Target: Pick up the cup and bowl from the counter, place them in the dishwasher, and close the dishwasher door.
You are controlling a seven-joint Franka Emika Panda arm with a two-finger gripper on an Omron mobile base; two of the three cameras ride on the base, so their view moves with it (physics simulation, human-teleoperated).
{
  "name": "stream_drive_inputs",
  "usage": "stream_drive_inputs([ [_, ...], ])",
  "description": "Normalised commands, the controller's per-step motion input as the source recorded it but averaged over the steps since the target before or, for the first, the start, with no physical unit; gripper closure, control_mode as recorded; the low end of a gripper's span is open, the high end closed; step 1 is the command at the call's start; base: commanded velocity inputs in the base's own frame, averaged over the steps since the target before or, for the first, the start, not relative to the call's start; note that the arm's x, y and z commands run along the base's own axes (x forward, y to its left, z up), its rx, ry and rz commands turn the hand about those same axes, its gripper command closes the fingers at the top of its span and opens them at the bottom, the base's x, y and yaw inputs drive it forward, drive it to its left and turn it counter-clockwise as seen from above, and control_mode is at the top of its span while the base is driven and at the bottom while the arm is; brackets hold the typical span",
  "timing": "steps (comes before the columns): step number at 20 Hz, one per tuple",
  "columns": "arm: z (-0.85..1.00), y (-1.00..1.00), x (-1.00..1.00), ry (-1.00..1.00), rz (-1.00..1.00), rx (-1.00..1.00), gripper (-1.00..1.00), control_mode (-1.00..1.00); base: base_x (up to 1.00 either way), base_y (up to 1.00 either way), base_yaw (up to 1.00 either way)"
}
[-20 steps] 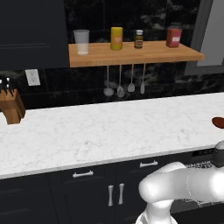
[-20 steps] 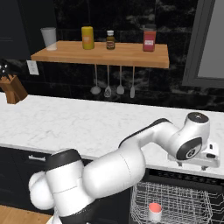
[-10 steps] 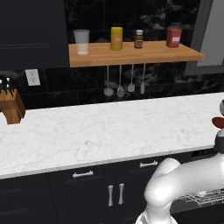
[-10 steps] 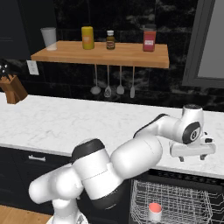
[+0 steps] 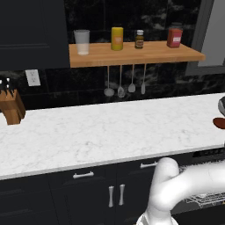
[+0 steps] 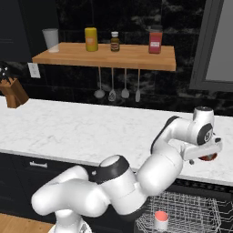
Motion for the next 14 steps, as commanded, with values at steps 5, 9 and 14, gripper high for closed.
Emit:
stream_drive_inputs([
  [5,-0.34,0.0,0.19,0.0,0.24,0.0,-1.0,-1.0,0.0,0.0,0.0],
  [9,-0.37,0.0,0.05,0.0,0.24,0.0,-1.0,-1.0,0.0,0.0,0.0],
  [14,-0.25,0.0,0.01,-0.02,0.19,0.0,-1.0,-1.0,0.0,0.0,0.0],
])
